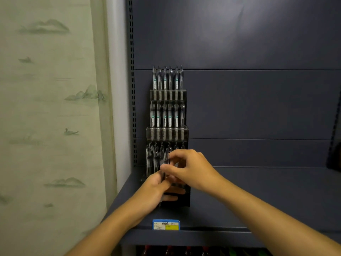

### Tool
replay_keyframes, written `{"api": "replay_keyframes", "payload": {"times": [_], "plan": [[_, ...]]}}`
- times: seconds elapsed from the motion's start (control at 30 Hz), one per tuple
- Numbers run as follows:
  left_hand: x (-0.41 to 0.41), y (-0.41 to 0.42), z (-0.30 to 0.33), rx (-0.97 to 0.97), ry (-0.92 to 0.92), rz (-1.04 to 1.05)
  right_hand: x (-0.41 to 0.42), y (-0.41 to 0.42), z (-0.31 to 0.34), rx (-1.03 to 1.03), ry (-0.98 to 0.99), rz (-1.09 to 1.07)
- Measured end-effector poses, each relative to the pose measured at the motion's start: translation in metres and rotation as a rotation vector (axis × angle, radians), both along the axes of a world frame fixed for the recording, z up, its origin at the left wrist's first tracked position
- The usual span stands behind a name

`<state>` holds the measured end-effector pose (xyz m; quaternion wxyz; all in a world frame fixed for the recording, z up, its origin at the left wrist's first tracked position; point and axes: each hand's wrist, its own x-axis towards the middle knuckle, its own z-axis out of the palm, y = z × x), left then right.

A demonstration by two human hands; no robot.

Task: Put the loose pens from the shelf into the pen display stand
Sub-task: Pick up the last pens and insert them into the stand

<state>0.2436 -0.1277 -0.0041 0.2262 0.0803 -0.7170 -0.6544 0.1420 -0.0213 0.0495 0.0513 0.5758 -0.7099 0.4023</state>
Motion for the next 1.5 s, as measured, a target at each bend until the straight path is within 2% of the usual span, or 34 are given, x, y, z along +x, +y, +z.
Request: {"api": "replay_keyframes", "payload": {"times": [0.1,0.27,0.4,0.57,1.23,1.4,1.5], "plan": [[-0.001,-0.001,-0.003,-0.020,0.015,-0.034,-0.002,-0.002,0.000,-0.087,-0.097,0.017],[0.009,-0.017,-0.007,-0.016,0.002,0.043,-0.014,0.000,0.021,-0.241,-0.258,0.043],[0.022,-0.034,-0.011,-0.087,-0.051,0.110,-0.036,0.011,0.036,-0.305,-0.246,-0.046],[0.031,-0.043,-0.014,-0.113,-0.089,0.149,-0.063,0.008,0.015,-0.245,-0.220,-0.163],[0.030,-0.041,-0.015,-0.182,-0.110,0.115,-0.062,-0.012,-0.019,-0.122,-0.283,-0.179],[0.029,-0.041,-0.016,-0.190,-0.112,0.116,-0.058,-0.013,-0.020,0.005,-0.173,-0.187],[0.029,-0.039,-0.015,-0.188,-0.100,0.112,-0.058,-0.012,-0.026,-0.012,-0.169,-0.191]]}}
